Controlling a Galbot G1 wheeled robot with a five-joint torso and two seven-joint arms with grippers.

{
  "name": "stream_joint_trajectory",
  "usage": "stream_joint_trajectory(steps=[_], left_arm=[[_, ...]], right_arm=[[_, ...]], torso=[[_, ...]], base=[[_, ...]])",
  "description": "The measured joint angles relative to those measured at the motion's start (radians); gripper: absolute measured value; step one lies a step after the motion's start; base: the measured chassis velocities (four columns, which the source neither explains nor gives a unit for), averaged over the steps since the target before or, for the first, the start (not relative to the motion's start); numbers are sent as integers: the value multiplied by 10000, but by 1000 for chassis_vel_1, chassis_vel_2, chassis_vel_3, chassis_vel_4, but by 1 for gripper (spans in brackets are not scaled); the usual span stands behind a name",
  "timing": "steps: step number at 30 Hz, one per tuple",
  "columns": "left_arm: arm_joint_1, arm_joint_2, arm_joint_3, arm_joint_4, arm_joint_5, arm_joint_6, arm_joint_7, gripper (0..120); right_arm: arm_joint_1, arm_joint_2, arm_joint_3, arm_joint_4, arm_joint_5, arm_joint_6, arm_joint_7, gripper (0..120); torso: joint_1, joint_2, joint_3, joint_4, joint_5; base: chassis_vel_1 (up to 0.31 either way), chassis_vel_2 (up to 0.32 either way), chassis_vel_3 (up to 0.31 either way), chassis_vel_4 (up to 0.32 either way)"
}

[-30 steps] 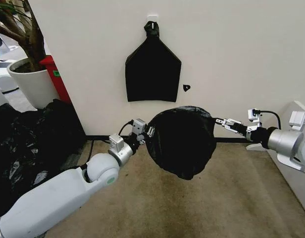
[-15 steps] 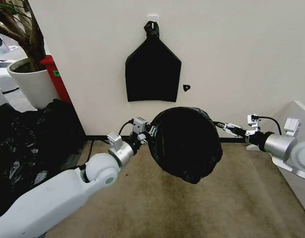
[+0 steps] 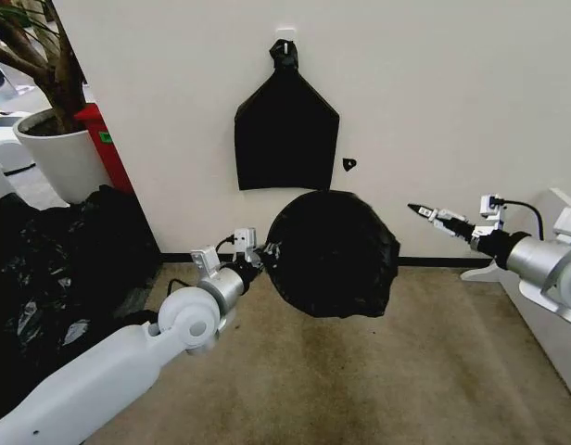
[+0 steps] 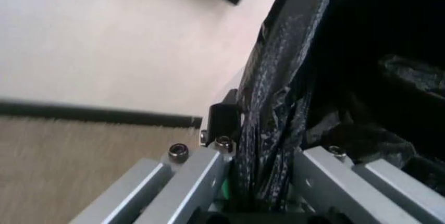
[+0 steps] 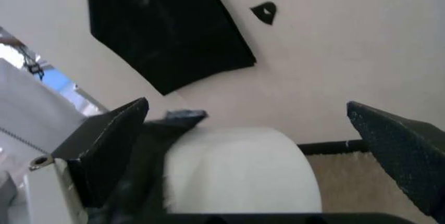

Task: Place the garbage bag over the trash bin.

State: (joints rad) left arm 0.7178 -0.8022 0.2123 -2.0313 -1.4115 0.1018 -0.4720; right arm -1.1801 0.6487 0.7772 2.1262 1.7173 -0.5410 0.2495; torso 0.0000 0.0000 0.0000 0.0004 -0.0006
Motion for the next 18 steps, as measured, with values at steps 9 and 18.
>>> stream_joint_trajectory(steps=[9, 18], left_arm=[[1103, -43, -2093, -399, -3786, 187, -862, 0], [1237, -255, -2614, 41, -5900, 109, -844, 0]], right_arm=[[-1013, 1358, 15, 1270, 983, -202, 745, 100], [-1747, 2478, 205, 1930, 1279, -223, 622, 100]], torso=[[0, 0, -2, 3, 4], [0, 0, 0, -4, 4]], base=[[0, 0, 0, 0], [0, 0, 0, 0]])
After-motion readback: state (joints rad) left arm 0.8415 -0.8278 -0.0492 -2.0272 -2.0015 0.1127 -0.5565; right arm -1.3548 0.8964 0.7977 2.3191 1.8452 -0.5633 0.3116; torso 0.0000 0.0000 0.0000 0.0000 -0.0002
